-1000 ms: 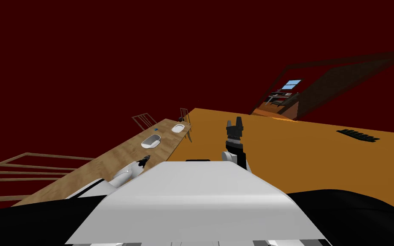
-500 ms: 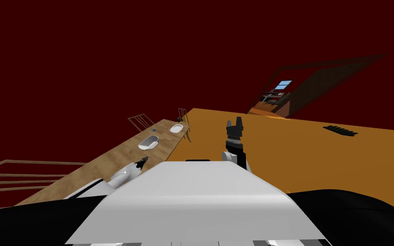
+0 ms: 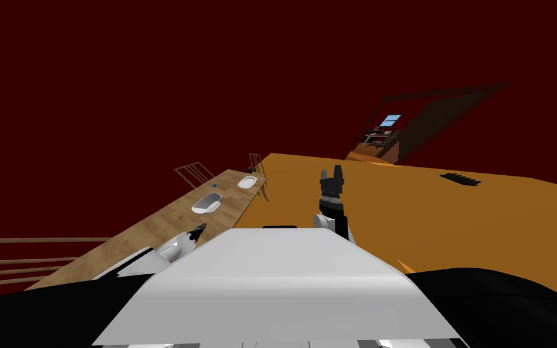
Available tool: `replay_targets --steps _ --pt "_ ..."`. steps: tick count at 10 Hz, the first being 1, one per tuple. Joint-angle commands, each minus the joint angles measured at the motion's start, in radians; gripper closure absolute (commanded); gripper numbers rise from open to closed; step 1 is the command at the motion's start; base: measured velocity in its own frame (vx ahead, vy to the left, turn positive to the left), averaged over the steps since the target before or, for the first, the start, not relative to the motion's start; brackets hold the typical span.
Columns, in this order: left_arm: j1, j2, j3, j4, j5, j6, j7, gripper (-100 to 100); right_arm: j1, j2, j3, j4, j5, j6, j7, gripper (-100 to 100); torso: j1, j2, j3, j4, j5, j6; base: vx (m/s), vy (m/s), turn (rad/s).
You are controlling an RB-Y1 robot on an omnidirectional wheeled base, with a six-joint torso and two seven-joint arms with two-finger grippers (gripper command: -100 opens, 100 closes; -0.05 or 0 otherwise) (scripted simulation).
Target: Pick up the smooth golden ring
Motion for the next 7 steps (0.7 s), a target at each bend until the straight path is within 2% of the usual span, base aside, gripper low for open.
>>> replay_targets --steps 1,4,5,6,7 --pt "-0.002 0.004 -0.01 0.03 0.004 -0.004 0.017 -100 0.0 0.0 0.0 0.0 0.0 0.0 0.0 0 0.0 0.0 0.0 0.0 0.0 0.0 -0.015 -0.006 0.02" --pt "-0.002 0.004 -0.01 0.03 0.004 -0.004 0.017 -100 0.0 0.0 0.0 0.0 0.0 0.0 0.0 0 0.001 -0.002 -0.001 0.0 0.0 0.0 -0.001 -0.001 0.007" --pt "-0.016 0.008 -0.033 0.068 -0.013 -0.042 0.069 -100 0.0 0.0 0.0 0.0 0.0 0.0 0.0 0 0.001 -0.003 -0.001 -0.001 0.0 0.0 -0.031 -0.017 -0.301" --pt "-0.016 0.008 -0.033 0.1 -0.013 -0.042 0.082 -100 0.0 0.0 0.0 0.0 0.0 0.0 0.0 0 0.0 -0.001 -0.001 0.0 0.0 0.002 -0.04 -0.013 -0.156" --pt "-0.019 0.004 -0.029 0.084 -0.012 -0.036 0.065 -100 0.0 0.0 0.0 0.0 0.0 0.0 0.0 0 0.0 0.0 0.0 0.0 0.0 0.0 -0.015 -0.004 -0.002"
